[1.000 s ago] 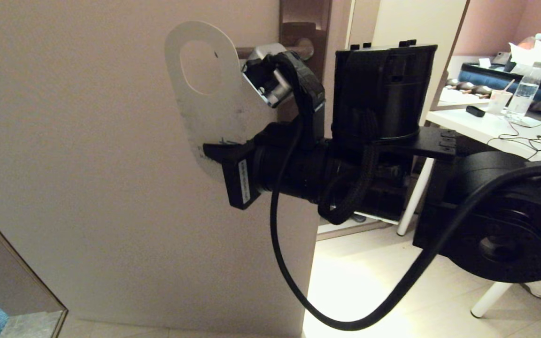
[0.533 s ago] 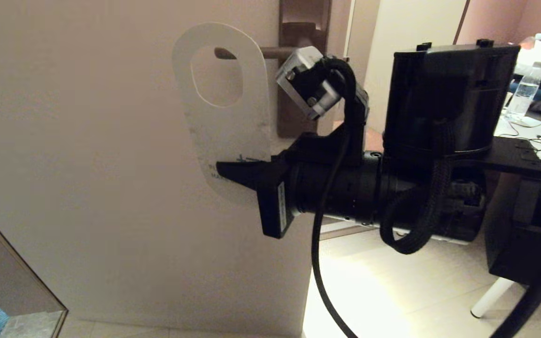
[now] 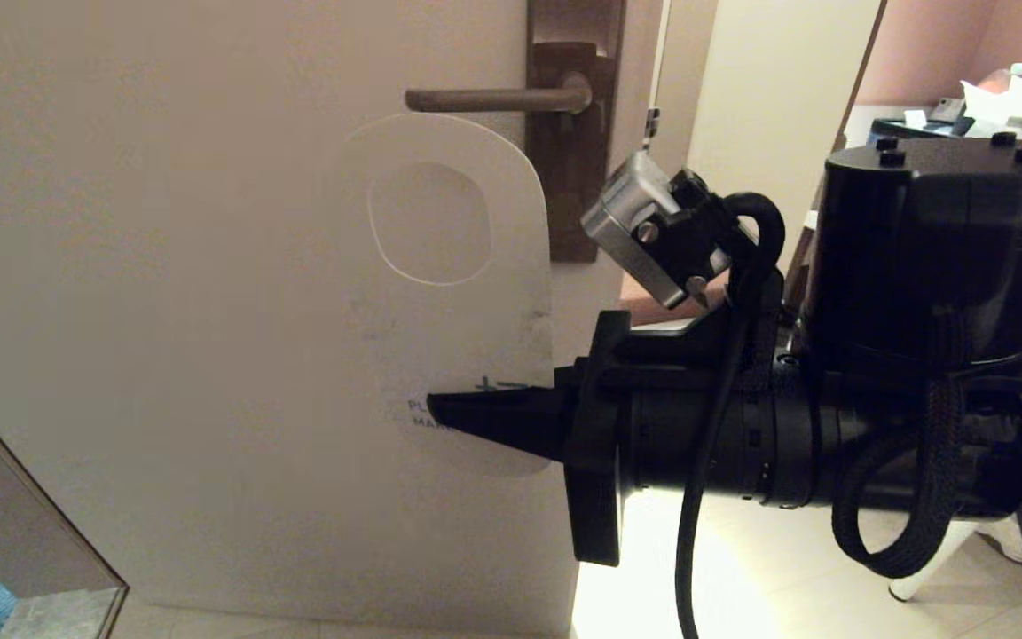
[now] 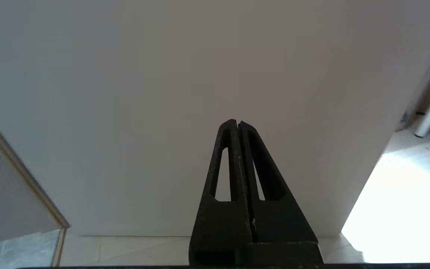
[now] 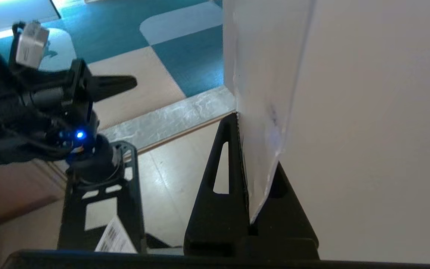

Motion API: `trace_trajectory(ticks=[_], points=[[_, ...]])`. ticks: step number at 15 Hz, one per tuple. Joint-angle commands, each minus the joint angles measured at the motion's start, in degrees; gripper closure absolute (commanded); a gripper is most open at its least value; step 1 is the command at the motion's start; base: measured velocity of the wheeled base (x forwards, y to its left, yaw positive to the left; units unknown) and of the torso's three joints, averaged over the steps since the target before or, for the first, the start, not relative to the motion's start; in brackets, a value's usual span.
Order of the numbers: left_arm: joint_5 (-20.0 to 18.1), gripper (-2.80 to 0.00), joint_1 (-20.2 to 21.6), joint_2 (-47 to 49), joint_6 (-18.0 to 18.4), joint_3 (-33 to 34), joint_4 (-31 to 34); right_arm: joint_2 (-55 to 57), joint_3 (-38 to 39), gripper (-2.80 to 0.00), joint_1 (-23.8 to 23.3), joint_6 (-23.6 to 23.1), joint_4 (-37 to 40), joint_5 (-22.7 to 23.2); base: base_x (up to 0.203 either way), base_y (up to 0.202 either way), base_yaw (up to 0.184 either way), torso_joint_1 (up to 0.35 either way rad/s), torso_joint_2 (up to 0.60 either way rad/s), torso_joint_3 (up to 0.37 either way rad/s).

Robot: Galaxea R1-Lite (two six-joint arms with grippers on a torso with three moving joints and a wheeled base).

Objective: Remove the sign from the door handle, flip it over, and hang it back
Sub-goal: Hand it to the other hand

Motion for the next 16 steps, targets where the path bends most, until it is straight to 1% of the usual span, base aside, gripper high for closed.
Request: trace_trajectory(ticks=[1,3,6,8,9,12,13,16], points=[[-1.09,0.0,0.02,0.1,0.0,-3.64,1.27,-0.63,1.03,0.0,0.0,0.02,-0.22,0.13,0.0,0.0,0.0,0.0,0.0,0.0],[-2.74,0.0,0.0,1.83,0.06,-8.26,4.15,-1.34,2.31,0.0,0.0,0.1,-0.22,0.28,0.0,0.0,0.0,0.0,0.0,0.0],[-5.15,0.0,-0.12,8.86,-0.04,-14.06,4.62,-1.73,2.89,0.0,0.0,0.1,-0.26,1.01,0.0,0.0,0.0,0.0,0.0,0.0],[-8.51,0.0,-1.3,13.71,-0.26,-18.3,4.6,-1.79,3.86,0.0,0.0,0.17,-2.15,1.08,0.0,0.0,0.0,0.0,0.0,0.0],[-10.96,0.0,-2.42,15.96,-0.42,-20.28,4.59,-1.83,4.73,0.0,0.0,0.27,-3.79,1.32,0.0,0.0,0.0,0.0,0.0,0.0],[-18.13,0.0,-6.7,19.58,-0.62,-23.64,4.59,-3.35,7.52,0.0,-0.73,0.28,-5.99,6.7,0.0,0.0,0.0,0.0,0.0,0.0],[-20.27,0.0,-7.59,20.86,-0.63,-24.17,4.59,-3.81,8.19,0.0,-0.79,0.28,-6.02,7.1,0.0,0.0,0.0,0.0,0.0,0.0],[-24.41,0.0,-9.75,25.23,-0.71,-25.29,4.02,-4.19,9.31,0.0,-0.8,0.28,-6.1,9.69,0.0,0.0,0.0,0.0,0.0,0.0]])
